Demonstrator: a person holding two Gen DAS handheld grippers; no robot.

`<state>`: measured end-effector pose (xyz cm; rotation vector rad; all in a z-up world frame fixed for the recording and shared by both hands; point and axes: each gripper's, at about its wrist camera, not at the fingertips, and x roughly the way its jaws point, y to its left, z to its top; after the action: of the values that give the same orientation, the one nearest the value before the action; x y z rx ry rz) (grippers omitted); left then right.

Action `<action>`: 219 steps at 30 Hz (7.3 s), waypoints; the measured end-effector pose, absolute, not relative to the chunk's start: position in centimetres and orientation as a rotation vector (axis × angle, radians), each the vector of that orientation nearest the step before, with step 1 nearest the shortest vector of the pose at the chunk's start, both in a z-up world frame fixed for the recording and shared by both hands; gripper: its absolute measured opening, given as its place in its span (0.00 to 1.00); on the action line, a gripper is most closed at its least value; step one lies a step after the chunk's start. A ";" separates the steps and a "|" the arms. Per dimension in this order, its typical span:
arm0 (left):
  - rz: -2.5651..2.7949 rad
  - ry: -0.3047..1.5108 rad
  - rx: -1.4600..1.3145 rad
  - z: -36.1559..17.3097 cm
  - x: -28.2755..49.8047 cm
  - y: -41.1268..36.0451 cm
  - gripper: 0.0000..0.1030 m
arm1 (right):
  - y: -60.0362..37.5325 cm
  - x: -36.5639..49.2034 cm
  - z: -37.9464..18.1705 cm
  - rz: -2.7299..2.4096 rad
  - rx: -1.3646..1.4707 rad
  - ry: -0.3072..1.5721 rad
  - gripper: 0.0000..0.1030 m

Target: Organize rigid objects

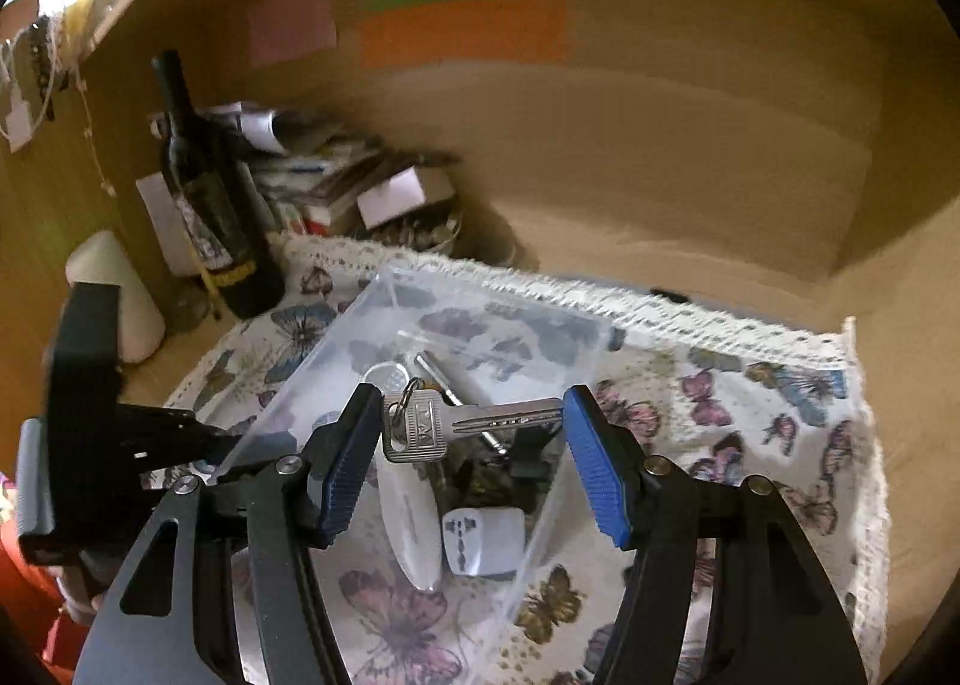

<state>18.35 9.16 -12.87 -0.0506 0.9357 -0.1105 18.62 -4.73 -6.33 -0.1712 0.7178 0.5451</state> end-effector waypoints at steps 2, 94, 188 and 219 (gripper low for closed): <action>-0.111 0.935 -0.052 -12.9 18.3 9.2 0.15 | -4.2 19.5 -7.0 0.558 -0.177 0.756 0.57; -0.110 0.937 -0.058 -12.9 18.4 9.3 0.15 | -7.8 17.7 -5.0 0.482 -0.212 0.651 0.40; 0.003 0.218 0.029 0.3 3.0 1.3 1.00 | -14.7 2.6 0.4 0.368 -0.077 0.196 1.00; -0.022 0.275 -0.020 -0.3 4.3 2.4 1.00 | -14.6 2.9 0.4 0.339 -0.080 0.198 1.00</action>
<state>4.27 2.41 -0.29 -0.0197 0.2750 -0.0215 2.89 -14.62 0.40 -0.0795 0.1983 0.3392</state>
